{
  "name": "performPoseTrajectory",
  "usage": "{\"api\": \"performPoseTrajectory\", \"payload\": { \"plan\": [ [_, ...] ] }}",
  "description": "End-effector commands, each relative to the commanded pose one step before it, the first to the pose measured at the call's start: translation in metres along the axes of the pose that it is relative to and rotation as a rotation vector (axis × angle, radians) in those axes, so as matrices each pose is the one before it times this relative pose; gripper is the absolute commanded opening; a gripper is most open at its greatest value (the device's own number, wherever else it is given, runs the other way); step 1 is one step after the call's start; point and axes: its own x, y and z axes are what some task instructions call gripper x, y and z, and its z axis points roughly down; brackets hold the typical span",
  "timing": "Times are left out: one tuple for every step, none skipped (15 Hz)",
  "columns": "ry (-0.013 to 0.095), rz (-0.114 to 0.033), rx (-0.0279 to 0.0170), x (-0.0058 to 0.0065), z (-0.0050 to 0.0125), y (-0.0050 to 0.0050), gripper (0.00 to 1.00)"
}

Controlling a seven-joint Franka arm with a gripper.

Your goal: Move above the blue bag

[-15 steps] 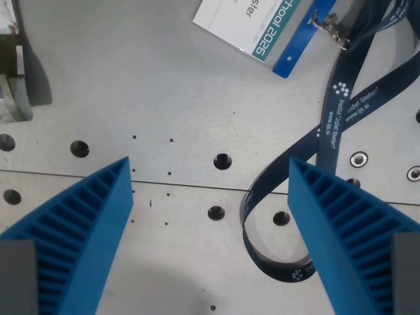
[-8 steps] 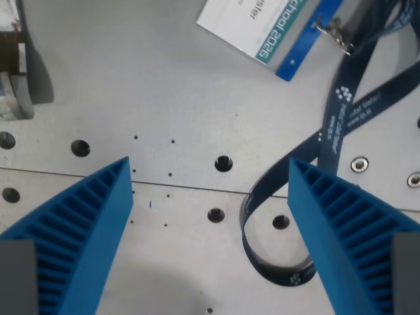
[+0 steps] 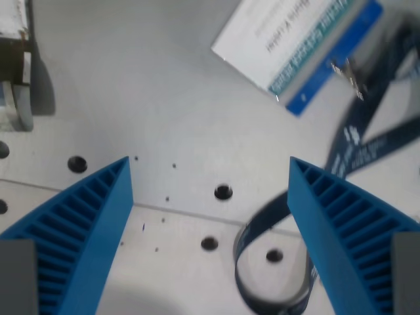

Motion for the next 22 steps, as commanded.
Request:
{"api": "performPoseTrajectory", "payload": {
  "plan": [
    [-0.0043, -0.2469, 0.03649, 0.01719, 0.00426, -0.00255, 1.0],
    [0.0022, -0.0291, 0.00209, 0.00458, 0.00295, -0.00071, 1.0],
    [0.003, -0.0293, 0.00121, 0.00473, 0.00316, -0.00057, 1.0],
    [0.0039, -0.0323, 0.00149, 0.00483, 0.00339, -0.00045, 1.0],
    [0.0045, -0.0316, 0.00046, 0.00495, 0.00357, -0.00033, 1.0],
    [0.0001, -0.03, 0.00155, 0.005, 0.00372, -0.00023, 1.0],
    [0.0031, -0.0268, 0.00075, 0.005, 0.00382, -0.0001, 1.0],
    [0.0041, -0.0299, 0.00083, 0.005, 0.00389, 0.00005, 1.0],
    [0.003, -0.0307, 0.00125, 0.005, 0.0039, 0.00024, 1.0],
    [0.0062, -0.0285, -0.00018, 0.005, 0.00392, 0.00042, 1.0],
    [0.0034, -0.031, 0.00042, 0.005, 0.00393, 0.00058, 1.0],
    [0.0036, -0.0272, -0.00017, 0.005, 0.00393, 0.00076, 1.0],
    [0.0033, -0.0261, 0.00068, 0.005, 0.00396, 0.00094, 1.0],
    [0.0046, -0.0254, -0.0008, 0.005, 0.00395, 0.00114, 1.0],
    [0.0007, -0.0246, 0.00159, 0.00492, 0.00394, 0.00129, 1.0],
    [0.0043, -0.0207, -0.00096, 0.00479, 0.00391, 0.00144, 1.0],
    [0.0015, -0.0203, 0.0005, 0.00461, 0.00384, 0.0016, 1.0],
    [0.0031, -0.0187, -0.00145, 0.00439, 0.00376, 0.00175, 1.0],
    [0.0031, -0.0166, -0.00173, 0.00416, 0.00366, 0.00188, 1.0],
    [0.0003, -0.0122, -0.00025, 0.00389, 0.00354, 0.00196, 1.0],
    [0.0009, -0.0112, -0.00106, 0.00363, 0.00339, 0.002, 1.0],
    [0.0002, -0.0046, -0.00084, 0.00335, 0.00323, 0.002, 1.0]
  ]
}}
